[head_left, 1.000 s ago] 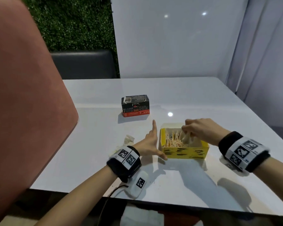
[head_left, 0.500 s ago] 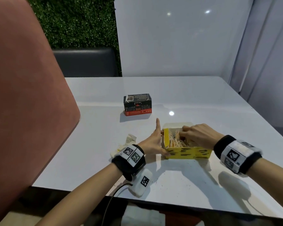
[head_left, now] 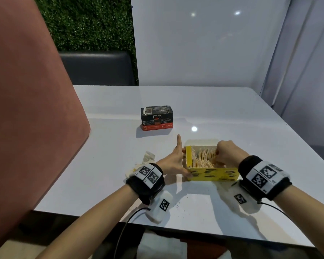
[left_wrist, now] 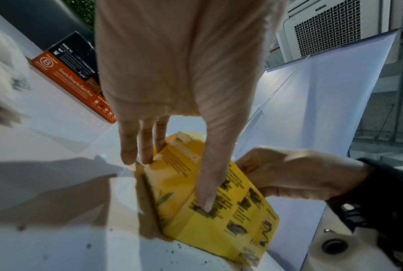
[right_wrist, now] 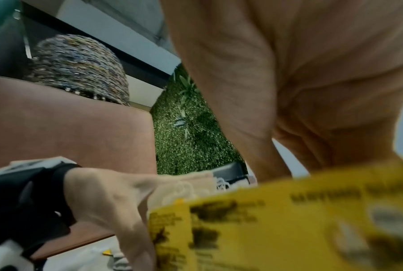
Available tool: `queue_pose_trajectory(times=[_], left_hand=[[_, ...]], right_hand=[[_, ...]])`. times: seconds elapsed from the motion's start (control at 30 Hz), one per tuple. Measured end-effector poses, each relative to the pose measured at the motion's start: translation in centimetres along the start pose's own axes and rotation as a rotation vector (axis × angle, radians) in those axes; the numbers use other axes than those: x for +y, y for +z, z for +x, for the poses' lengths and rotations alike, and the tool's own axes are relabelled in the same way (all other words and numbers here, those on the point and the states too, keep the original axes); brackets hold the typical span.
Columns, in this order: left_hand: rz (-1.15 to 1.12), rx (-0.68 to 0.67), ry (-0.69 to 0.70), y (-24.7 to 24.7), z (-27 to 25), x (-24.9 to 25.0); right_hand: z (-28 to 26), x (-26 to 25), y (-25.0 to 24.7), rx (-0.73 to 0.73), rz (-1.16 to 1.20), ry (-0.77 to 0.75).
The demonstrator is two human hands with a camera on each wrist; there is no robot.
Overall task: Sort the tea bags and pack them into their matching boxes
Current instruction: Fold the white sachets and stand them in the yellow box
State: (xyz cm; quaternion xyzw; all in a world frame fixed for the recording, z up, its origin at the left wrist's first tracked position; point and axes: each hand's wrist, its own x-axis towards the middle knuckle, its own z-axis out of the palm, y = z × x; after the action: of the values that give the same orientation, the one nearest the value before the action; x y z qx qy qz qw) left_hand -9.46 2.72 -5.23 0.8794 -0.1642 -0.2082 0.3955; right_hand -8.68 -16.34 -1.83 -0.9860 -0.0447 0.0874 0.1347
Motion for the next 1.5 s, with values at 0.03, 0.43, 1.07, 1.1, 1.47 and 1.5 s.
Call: queue_pose_trajectory(times=[0.03, 0.43, 1.07, 1.1, 1.47, 1.5], left_hand=[[-0.005, -0.003, -0.002, 0.0, 0.0, -0.1], [-0.072, -0.022, 0.006, -0.3, 0.1, 0.5], [0.190, 0.270, -0.500, -8.4, -9.1, -7.0], [0.202, 0.253, -0.515, -8.0, -8.9, -7.0], [0.178, 0.252, -0.498, -6.3, -8.3, -7.4], [0.151, 0.256, -0.493, -6.3, -8.4, -7.5]], right_hand=[[0.2, -0.1, 0.3, 0.005, 0.001, 0.009], [0.7, 0.2, 2.1, 0.098, -0.054, -0.084], [0.3, -14.9, 3.1, -0.180, -0.006, -0.390], [0.6, -15.5, 4.0, -0.215, -0.082, -0.404], [0.9, -16.0, 6.4, -0.121, -0.253, -0.488], [0.8, -15.8, 6.2, -0.106, -0.231, -0.476]])
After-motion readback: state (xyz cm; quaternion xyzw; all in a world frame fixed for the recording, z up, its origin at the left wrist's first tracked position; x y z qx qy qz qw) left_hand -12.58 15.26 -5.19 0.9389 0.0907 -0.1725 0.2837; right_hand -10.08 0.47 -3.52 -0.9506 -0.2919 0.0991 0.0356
